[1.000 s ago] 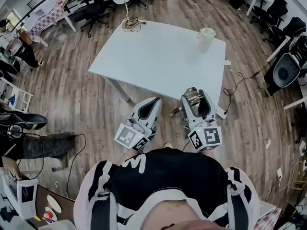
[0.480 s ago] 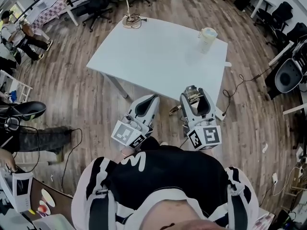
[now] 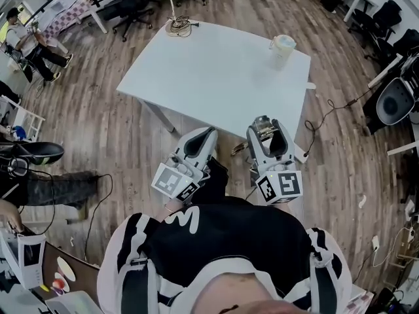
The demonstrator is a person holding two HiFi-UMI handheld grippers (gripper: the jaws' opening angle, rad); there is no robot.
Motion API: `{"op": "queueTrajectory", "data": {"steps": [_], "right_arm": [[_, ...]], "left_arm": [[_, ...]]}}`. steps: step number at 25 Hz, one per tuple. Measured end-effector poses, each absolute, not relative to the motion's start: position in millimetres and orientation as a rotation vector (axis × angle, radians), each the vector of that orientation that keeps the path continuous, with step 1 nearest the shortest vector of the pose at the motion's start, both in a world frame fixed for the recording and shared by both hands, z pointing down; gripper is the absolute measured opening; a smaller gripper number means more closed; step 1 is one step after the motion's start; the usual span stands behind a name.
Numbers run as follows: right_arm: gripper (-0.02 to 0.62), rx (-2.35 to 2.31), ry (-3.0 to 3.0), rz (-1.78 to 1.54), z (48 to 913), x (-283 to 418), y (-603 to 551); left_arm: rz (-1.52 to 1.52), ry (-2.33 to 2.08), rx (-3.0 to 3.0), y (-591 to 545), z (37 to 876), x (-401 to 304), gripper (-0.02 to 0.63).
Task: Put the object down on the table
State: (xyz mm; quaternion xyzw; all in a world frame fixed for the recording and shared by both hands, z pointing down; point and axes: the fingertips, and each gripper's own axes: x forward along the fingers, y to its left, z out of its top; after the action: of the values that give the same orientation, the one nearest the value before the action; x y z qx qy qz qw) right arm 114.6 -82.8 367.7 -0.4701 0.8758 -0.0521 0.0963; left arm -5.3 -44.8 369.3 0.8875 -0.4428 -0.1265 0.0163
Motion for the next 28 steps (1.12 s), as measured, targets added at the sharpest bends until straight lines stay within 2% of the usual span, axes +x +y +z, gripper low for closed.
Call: {"op": "queueTrajectory", "data": {"steps": [10,28], "right_arm": [[0.298,-1.428,2.583,-0.11,365,109,-127],[0.298,-1.492,2.557,-0.115,359,51,-292]], "left_arm": [[-0.414,-1.363,2.777,-95,368,-16,0.005],[-0.391,-1.256,2.814,-268,362,-66,0.005]]}}
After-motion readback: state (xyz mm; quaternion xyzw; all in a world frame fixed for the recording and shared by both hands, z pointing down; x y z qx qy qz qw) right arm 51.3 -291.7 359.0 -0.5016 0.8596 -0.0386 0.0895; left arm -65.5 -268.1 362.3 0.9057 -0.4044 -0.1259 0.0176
